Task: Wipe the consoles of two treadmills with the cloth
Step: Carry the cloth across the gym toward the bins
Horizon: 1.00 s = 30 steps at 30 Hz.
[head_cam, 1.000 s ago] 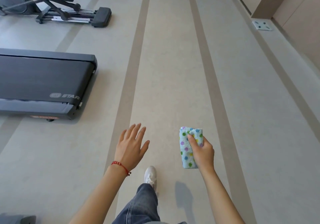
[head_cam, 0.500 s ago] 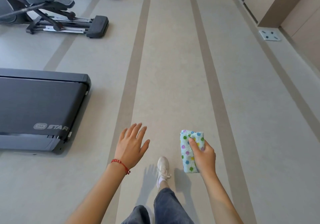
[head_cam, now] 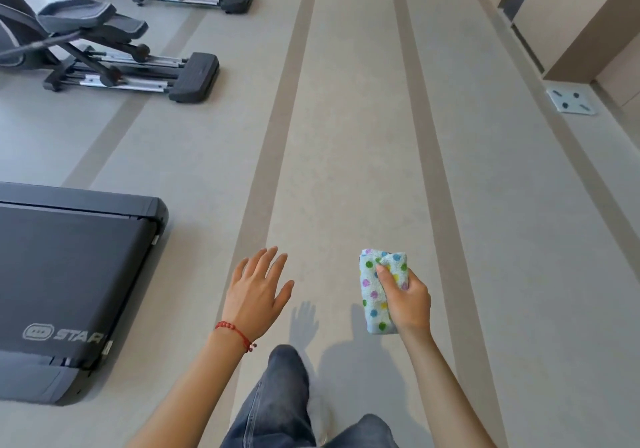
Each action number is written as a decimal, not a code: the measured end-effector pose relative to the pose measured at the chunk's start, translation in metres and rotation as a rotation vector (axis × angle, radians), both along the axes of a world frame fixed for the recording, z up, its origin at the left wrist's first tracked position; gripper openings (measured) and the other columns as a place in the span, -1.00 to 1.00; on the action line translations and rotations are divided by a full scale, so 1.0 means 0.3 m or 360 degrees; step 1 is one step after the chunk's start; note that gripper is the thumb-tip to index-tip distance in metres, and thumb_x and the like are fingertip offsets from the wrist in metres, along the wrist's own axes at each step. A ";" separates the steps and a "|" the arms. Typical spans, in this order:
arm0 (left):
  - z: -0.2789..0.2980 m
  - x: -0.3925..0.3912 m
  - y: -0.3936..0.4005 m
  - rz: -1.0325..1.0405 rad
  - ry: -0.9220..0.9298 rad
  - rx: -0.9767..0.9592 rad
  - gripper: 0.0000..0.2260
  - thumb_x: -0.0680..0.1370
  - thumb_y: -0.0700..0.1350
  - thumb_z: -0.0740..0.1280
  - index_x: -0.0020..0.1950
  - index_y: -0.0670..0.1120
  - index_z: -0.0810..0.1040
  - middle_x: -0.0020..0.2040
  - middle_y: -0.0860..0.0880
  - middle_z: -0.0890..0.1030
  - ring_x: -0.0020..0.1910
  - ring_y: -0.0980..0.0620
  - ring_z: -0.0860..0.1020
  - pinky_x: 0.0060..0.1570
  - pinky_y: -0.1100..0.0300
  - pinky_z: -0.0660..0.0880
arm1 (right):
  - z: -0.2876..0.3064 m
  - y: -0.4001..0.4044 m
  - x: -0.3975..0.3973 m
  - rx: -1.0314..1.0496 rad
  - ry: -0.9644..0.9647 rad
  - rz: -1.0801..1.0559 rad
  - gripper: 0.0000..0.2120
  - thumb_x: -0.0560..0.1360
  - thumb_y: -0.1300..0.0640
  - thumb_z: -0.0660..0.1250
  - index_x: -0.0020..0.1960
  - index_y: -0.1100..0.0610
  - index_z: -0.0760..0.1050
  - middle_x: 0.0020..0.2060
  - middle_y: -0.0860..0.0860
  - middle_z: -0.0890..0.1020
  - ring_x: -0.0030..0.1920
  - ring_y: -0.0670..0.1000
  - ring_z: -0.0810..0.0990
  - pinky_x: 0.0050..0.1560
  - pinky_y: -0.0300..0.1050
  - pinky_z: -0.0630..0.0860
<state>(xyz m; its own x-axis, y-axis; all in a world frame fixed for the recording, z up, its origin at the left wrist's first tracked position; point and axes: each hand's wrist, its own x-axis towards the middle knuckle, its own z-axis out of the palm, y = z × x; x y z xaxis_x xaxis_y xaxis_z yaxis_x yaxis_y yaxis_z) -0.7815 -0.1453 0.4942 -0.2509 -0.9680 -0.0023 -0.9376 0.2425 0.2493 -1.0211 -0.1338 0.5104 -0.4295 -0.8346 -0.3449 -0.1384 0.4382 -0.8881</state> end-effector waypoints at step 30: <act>-0.015 -0.197 -2.389 -0.0136 0.0079 -0.0129 -0.41 0.62 0.19 -0.15 0.22 -0.16 0.51 0.20 -0.15 0.55 0.18 -0.17 0.51 0.13 -0.07 0.46 | -0.017 -2.308 -0.177 -0.0068 0.0034 -0.0064 -0.81 0.46 -0.01 0.37 -0.23 0.08 0.51 -0.33 -0.08 0.59 -0.30 -0.11 0.56 -0.40 -0.40 0.44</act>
